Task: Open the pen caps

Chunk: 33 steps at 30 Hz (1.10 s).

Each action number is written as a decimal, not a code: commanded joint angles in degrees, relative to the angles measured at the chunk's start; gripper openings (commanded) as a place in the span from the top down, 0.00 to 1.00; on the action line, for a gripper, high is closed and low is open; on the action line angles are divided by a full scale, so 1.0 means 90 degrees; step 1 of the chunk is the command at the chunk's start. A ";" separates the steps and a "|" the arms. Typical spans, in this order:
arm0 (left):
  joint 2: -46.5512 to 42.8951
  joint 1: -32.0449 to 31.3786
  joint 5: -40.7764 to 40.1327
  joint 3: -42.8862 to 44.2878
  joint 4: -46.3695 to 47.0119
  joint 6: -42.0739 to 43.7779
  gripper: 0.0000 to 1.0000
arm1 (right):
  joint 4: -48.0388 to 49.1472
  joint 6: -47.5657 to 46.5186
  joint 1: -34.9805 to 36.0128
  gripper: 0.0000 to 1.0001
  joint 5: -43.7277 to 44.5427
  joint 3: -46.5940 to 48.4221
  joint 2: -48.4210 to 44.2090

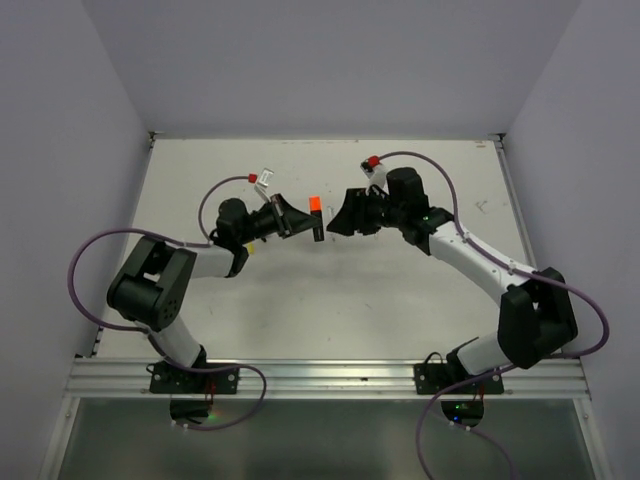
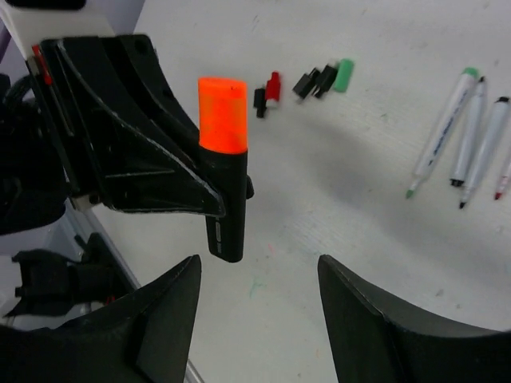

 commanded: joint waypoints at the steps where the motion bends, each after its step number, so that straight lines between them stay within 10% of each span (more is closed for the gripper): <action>1: 0.0116 -0.0004 0.0692 -0.0203 0.2472 -0.1295 1.00 | 0.1202 0.0002 0.0042 0.37 -0.1583 -0.0308 0.0038; 17: 0.0732 -0.0004 0.0605 -0.0320 0.5135 -0.3125 1.00 | 0.2582 0.0715 0.0169 0.58 -0.2503 -0.0680 0.0331; 33: -0.0096 -0.0004 0.0585 -0.0115 0.3528 -0.1937 1.00 | 0.1791 0.0481 0.0169 0.65 -0.2054 -0.0768 0.0048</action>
